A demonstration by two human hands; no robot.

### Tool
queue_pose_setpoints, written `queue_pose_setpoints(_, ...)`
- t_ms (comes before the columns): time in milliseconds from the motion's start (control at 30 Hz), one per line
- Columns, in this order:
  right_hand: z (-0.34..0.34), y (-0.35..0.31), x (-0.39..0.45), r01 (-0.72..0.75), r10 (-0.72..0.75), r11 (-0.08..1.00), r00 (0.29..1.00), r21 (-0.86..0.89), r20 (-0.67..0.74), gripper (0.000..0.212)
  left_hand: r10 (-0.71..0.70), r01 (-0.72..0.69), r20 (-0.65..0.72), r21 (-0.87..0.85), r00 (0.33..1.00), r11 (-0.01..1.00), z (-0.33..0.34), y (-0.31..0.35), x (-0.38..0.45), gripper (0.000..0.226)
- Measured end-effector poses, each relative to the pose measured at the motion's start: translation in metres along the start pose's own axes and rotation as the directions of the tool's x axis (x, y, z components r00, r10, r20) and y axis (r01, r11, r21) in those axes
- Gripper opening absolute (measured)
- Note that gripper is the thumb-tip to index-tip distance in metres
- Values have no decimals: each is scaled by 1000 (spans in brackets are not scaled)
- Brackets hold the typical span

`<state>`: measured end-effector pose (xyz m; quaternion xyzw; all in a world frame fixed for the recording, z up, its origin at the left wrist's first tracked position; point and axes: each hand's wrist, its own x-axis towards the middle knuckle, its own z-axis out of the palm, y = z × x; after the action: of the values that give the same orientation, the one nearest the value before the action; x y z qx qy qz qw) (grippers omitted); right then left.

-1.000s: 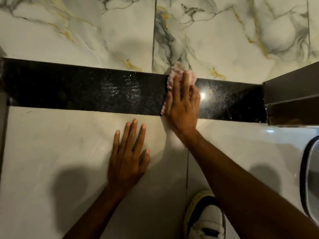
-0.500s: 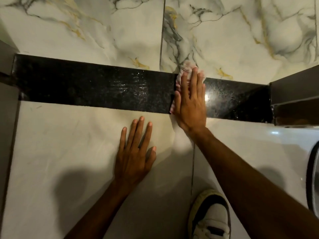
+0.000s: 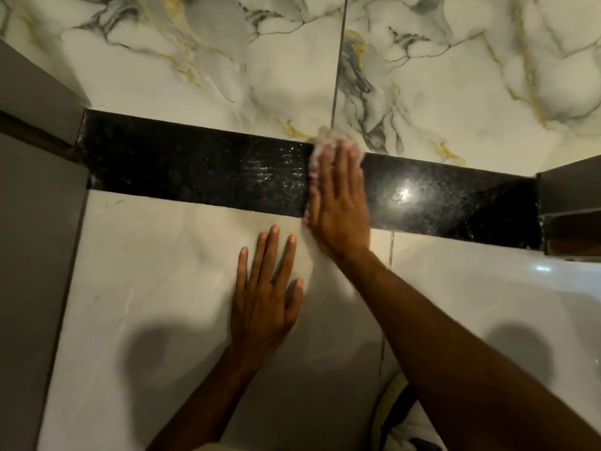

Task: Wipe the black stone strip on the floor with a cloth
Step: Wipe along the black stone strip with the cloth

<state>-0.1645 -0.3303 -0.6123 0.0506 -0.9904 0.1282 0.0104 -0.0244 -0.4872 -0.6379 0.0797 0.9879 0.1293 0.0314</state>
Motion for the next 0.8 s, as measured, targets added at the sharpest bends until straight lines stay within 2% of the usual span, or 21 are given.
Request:
queue_pose_setpoints(67,1,-12,-34,117,-120,992,990,47,71,65,-20,20,16,31,1000,999,-6,-13,-15,69)
queue_pose_setpoints(133,-9,-3,-84,131,-134,990,988,46,74,62,-34,33,22,27,999,999,-17,-32,-31,68)
queue_pose_setpoints(200,-18,19,-110,120,-115,991,990,-53,87,60,-79,79,20,30,997,996,-25,-48,-36,69)
queue_pose_setpoints(300,-22,27,-71,-22,46,989,985,-149,165,64,-162,162,5,36,987,986,-26,-57,-30,73)
queue_pose_setpoints(367,-13,5,-21,-184,189,981,977,-63,99,68,-168,168,-13,24,986,985,-20,-57,-29,74)
queue_pose_setpoints(400,-6,-12,2,-188,188,982,979,-10,81,69,-174,175,-29,26,984,984,-18,-58,-31,74)
queue_pose_setpoints(433,3,-32,20,-134,132,991,988,16,78,68,-190,192,-50,35,981,981,-15,-59,-33,74)
queue_pose_setpoints(500,16,-68,34,68,-73,996,993,51,95,65,-241,246,-85,66,967,967,-12,-61,-36,73)
queue_pose_setpoints(567,19,-83,14,210,-219,975,967,75,133,64,-278,285,-96,82,956,955,-13,-59,-35,73)
queue_pose_setpoints(633,11,-74,-24,291,-297,955,936,60,189,63,-285,292,-80,101,955,951,-16,-58,-34,74)
queue_pose_setpoints(733,-7,-34,-57,273,-272,962,930,33,247,64,-287,291,-60,78,956,953,-20,-58,-33,75)
queue_pose_setpoints(800,-11,-25,-41,174,-165,985,957,-16,237,65,-301,305,-60,68,952,950,-19,-57,-32,72)
